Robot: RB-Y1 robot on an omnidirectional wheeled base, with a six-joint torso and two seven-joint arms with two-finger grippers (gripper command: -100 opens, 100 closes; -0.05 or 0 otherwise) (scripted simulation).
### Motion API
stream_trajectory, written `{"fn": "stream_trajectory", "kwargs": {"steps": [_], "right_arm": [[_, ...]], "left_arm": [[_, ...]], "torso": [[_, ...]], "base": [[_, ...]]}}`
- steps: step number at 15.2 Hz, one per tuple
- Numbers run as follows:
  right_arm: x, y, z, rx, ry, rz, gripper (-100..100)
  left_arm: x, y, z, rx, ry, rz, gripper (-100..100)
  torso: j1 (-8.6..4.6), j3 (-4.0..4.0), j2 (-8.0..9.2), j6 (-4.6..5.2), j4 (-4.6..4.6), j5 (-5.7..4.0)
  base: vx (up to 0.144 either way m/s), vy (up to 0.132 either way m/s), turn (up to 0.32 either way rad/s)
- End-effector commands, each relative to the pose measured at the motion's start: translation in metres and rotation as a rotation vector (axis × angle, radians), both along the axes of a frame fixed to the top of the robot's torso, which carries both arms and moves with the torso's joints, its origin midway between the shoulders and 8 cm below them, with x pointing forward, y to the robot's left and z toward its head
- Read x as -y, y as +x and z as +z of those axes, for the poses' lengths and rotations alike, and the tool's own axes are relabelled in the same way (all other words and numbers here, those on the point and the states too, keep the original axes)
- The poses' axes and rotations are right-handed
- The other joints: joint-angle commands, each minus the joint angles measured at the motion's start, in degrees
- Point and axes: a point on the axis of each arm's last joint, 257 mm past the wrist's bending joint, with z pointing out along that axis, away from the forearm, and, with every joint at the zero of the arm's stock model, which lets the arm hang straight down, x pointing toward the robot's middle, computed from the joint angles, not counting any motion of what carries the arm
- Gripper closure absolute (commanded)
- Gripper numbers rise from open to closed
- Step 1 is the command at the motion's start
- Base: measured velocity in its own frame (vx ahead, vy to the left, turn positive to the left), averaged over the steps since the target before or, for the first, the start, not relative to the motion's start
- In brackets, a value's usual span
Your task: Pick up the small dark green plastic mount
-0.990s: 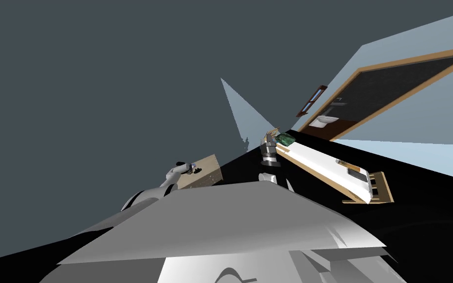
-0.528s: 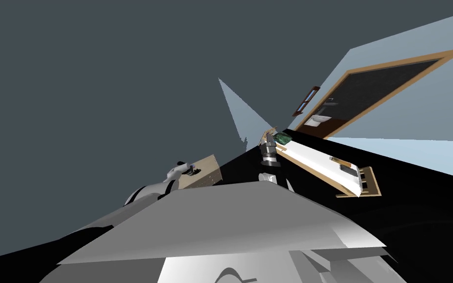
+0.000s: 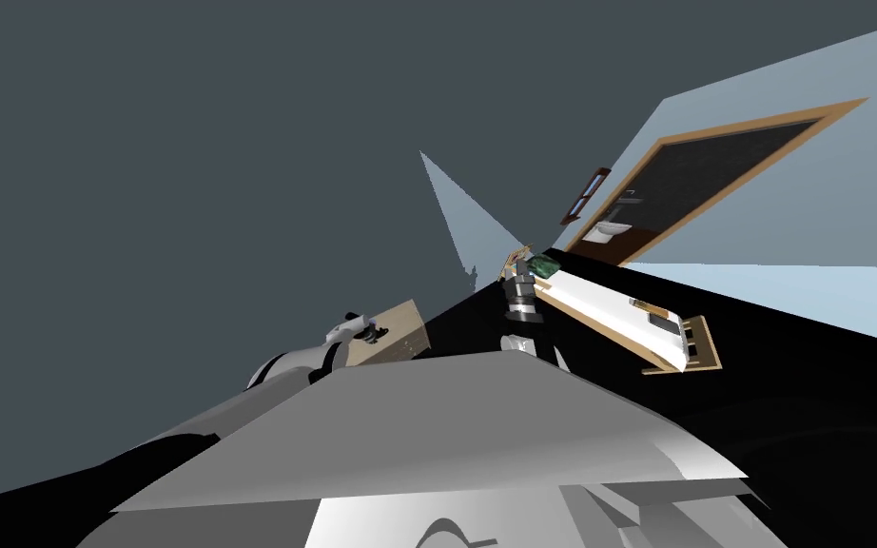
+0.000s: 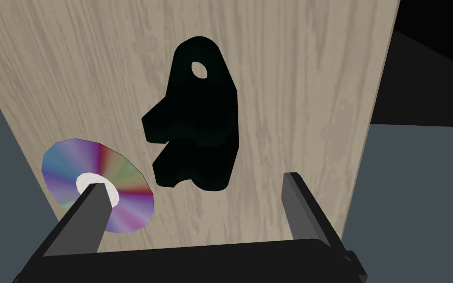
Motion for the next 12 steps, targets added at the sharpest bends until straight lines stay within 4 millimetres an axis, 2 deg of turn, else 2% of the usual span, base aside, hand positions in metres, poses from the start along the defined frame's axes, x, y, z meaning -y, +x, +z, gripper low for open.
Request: {"fn": "stream_trajectory", "kwargs": {"steps": [1, 9, 10, 12], "right_arm": [[0.0, 0.0, 0.0, 0.0, 0.0, 0.0, 0], [0.0, 0.0, 0.0, 0.0, 0.0, 0.0, 0], [0.0, 0.0, 0.0, 0.0, 0.0, 0.0, 0], [0.0, 0.0, 0.0, 0.0, 0.0, 0.0, 0]], "left_arm": [[0.003, -0.003, -0.005, 0.004, 0.002, 0.014, -100], [0.013, -0.011, -0.018, 0.006, 0.005, 0.044, -100], [0.013, -0.011, -0.018, 0.008, 0.005, 0.047, 100], [0.012, -0.007, -0.015, 0.015, 0.008, 0.047, 100]], "torso": [[0.0, 0.0, 0.0, 0.0, 0.0, 0.0], [0.06, 0.04, 0.06, -0.02, 0.01, 0.02], [0.02, 0.03, 0.03, -0.03, 0.01, 0.01], [-0.05, -0.04, 0.02, -0.07, -0.11, 0.08]], "base": [[-0.04, 0.05, -0.145], [-0.027, 0.033, -0.096], [-0.006, 0.007, -0.001], [-0.002, 0.002, -0.004]]}}
